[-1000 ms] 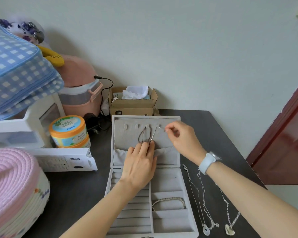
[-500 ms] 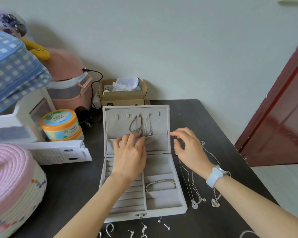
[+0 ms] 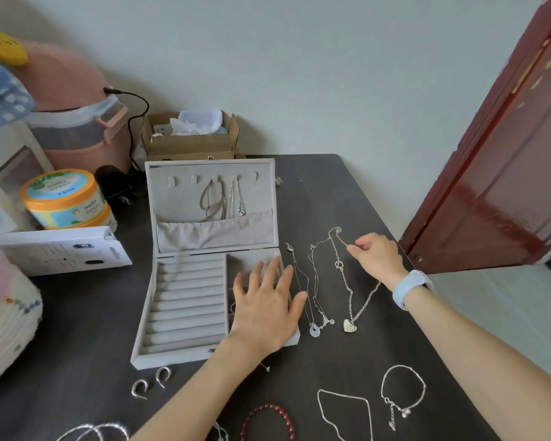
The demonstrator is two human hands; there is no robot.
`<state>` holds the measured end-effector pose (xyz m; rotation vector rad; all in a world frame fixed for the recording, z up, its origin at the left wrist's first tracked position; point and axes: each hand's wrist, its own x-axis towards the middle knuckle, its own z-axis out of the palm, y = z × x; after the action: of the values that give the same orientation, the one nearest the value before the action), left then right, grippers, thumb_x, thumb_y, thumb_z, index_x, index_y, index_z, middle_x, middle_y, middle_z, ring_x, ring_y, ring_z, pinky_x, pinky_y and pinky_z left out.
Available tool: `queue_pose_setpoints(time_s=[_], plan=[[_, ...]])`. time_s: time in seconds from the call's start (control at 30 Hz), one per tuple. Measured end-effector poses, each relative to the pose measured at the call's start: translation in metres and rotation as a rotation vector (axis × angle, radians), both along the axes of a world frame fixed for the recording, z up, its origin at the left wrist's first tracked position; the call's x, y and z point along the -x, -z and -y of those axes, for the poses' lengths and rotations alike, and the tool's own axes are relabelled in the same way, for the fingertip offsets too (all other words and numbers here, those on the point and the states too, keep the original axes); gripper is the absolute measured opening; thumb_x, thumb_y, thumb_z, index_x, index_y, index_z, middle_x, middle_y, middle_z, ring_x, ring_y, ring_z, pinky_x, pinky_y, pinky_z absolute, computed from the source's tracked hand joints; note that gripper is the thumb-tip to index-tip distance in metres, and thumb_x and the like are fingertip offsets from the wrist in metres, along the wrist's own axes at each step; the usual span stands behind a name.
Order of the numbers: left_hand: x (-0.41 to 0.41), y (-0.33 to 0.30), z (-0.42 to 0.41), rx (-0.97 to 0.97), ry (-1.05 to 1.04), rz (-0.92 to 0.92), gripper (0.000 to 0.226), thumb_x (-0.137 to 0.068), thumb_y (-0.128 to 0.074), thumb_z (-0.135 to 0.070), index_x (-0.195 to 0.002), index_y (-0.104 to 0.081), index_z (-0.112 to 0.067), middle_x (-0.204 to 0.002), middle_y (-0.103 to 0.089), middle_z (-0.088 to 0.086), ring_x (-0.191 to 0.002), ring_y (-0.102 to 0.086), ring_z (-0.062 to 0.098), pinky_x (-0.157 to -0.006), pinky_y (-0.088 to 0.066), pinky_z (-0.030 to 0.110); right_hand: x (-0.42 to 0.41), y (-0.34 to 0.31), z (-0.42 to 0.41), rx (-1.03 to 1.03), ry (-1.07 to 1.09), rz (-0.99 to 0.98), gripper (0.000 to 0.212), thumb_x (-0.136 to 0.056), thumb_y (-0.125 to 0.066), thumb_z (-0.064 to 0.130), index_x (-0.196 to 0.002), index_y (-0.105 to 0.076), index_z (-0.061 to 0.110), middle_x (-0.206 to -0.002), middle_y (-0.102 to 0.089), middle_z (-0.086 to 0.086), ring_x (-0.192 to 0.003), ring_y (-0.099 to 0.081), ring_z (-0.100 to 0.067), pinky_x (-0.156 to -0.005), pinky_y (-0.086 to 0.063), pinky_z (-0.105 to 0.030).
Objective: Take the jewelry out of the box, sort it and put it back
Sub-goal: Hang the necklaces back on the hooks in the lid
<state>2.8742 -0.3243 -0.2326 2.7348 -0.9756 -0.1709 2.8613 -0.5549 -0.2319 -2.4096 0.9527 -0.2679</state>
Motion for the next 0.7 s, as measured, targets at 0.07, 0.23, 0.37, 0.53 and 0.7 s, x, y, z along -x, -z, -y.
queue_pose_setpoints(time_s=[0.07,0.23,0.37,0.53,0.7], plan=[[0.001,0.002,0.0,0.0,-0.013,0.004,0.068,-0.087,-0.006,-0.059,-0.146,-0.015,-0.027,-0.156,-0.001,-0.003,-0.143,-0.001,0.02,-0.113,-0.001,0.049,-0.006,-0.004,-0.001,0.035,0.008,-0.092,0.025,-0.086,-0.057,0.032,-0.102,-0.065,0.015,-0.116,-0.06,-0.01,-0.117,-0.042,-0.036,-0.09,-0.038,-0.042],[0.004,0.002,0.001,0.014,-0.024,0.023,0.071,-0.082,-0.003,-0.059,-0.145,-0.02,-0.027,-0.156,-0.006,-0.004,-0.142,-0.004,0.022,-0.113,-0.005,0.048,-0.015,0.0,-0.004,0.103,-0.031,-0.159,0.021,-0.09,-0.043,0.012,-0.097,-0.063,0.008,-0.12,-0.055,-0.014,-0.114,-0.042,-0.038,-0.091,-0.037,-0.041],[0.004,0.003,0.0,0.035,-0.03,0.027,0.053,-0.096,-0.025,-0.048,-0.145,-0.019,-0.027,-0.156,-0.005,-0.004,-0.143,-0.003,0.021,-0.114,-0.004,0.047,-0.009,-0.015,-0.005,-0.176,-0.063,0.166,0.018,-0.089,-0.04,0.004,-0.073,-0.048,0.008,-0.081,-0.053,-0.002,-0.077,-0.048,-0.022,-0.069,-0.034,-0.027],[0.007,0.0,0.0,0.066,-0.04,0.019,0.053,-0.096,-0.028,-0.046,-0.145,-0.02,-0.027,-0.156,-0.005,-0.003,-0.143,-0.005,0.021,-0.114,-0.004,0.044,0.0,-0.082,-0.025,-0.316,-0.168,0.488,0.018,-0.09,-0.042,0.004,-0.086,-0.054,0.016,-0.066,-0.054,0.003,-0.046,-0.046,0.006,-0.055,-0.037,-0.017],[-0.001,-0.016,-0.006,0.246,-0.039,-0.04,0.051,-0.094,-0.041,-0.038,-0.142,-0.027,-0.025,-0.151,-0.02,0.0,-0.137,-0.021,0.022,-0.111,-0.019,0.038,0.003,-0.154,-0.059,-0.404,-0.283,0.66,0.019,-0.088,-0.045,0.002,-0.088,-0.061,0.012,-0.065,-0.056,0.0,-0.05,-0.045,-0.007,-0.046,-0.036,-0.013]])
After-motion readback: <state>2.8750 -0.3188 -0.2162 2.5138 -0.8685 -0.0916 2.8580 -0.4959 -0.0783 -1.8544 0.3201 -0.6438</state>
